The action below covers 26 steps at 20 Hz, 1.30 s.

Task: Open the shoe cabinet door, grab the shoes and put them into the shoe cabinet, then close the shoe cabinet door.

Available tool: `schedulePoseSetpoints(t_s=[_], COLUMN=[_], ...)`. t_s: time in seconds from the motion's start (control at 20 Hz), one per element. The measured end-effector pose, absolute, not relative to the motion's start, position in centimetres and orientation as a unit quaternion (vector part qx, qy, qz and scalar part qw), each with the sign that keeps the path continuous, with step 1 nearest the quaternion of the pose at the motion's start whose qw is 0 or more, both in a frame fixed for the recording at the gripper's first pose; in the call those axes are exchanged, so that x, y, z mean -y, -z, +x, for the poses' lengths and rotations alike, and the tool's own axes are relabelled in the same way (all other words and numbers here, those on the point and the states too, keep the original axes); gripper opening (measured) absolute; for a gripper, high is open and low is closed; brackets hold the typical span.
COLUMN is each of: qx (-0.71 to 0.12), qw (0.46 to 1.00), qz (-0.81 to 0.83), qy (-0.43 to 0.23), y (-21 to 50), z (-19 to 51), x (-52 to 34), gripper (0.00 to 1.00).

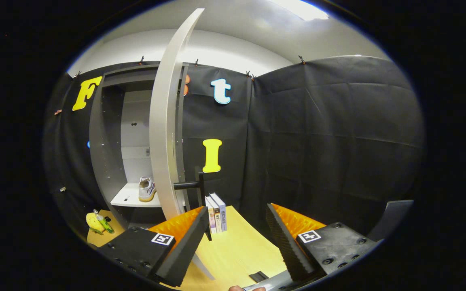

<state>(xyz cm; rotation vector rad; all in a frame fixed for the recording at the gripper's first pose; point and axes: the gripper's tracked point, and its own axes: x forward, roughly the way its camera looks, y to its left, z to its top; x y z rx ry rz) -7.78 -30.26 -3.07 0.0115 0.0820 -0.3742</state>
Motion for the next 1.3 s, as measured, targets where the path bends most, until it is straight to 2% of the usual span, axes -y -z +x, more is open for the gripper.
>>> schedulePoseSetpoints(t_s=[0.3, 1.1, 1.3], qx=[-0.04, -0.059, -0.051], qw=[0.987, 0.996, 0.996], qz=[0.012, 0.046, 0.041], qy=[0.154, -0.044, -0.066], y=[3.2, 4.9, 4.0], z=[-7.6, -4.4, -4.0], x=[25.3, 5.0, 2.3], gripper=[0.95, 0.98, 0.98])
